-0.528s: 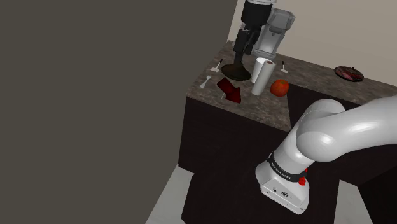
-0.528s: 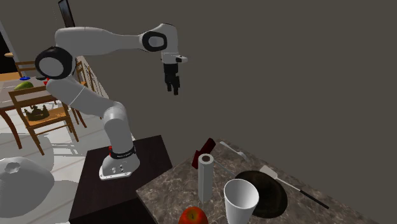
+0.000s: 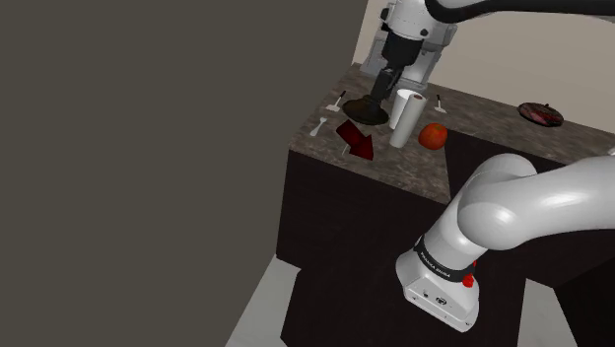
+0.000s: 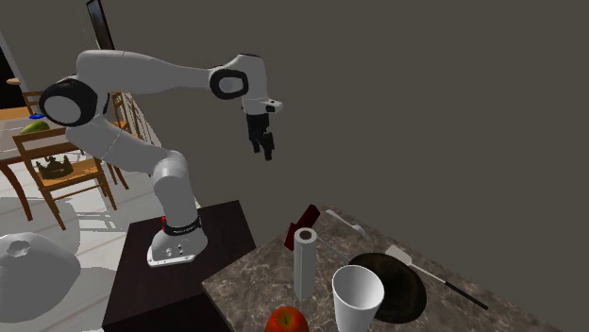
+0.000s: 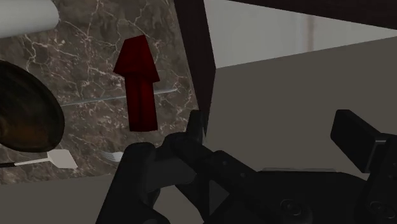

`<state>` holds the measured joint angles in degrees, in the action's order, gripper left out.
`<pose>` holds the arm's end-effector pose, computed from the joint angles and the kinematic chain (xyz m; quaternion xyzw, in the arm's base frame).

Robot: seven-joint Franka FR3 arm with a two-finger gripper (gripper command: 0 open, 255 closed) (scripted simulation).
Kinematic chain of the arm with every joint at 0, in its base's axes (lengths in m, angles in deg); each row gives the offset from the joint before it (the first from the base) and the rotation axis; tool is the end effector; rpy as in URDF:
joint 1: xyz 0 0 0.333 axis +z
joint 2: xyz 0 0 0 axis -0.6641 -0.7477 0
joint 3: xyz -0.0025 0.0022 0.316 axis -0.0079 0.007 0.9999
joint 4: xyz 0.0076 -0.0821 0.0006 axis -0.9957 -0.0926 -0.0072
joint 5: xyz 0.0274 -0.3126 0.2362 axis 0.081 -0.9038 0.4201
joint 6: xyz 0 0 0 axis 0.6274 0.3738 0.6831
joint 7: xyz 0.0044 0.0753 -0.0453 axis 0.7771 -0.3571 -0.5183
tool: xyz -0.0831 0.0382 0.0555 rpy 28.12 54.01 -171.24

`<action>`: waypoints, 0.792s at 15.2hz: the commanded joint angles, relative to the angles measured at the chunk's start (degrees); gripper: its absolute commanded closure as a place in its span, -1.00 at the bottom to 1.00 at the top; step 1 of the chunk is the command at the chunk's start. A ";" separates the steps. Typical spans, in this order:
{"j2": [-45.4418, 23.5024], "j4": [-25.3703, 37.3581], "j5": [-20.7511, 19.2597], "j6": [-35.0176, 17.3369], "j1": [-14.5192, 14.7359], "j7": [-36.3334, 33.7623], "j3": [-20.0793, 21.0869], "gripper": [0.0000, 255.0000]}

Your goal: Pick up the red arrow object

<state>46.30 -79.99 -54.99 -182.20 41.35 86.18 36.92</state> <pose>0.3091 -0.0498 0.5291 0.9950 0.0946 0.0235 0.0217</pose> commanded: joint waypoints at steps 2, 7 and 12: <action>0.92 -4.56 -1.99 -6.12 -1.06 4.85 -4.46 -1.00; -1.77 -9.34 -5.01 -17.26 -2.51 13.38 -13.04 -1.00; -8.72 -11.00 -6.06 -29.23 -1.85 23.09 -23.00 -1.00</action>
<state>39.19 -90.74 -60.90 -208.69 39.29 106.94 16.18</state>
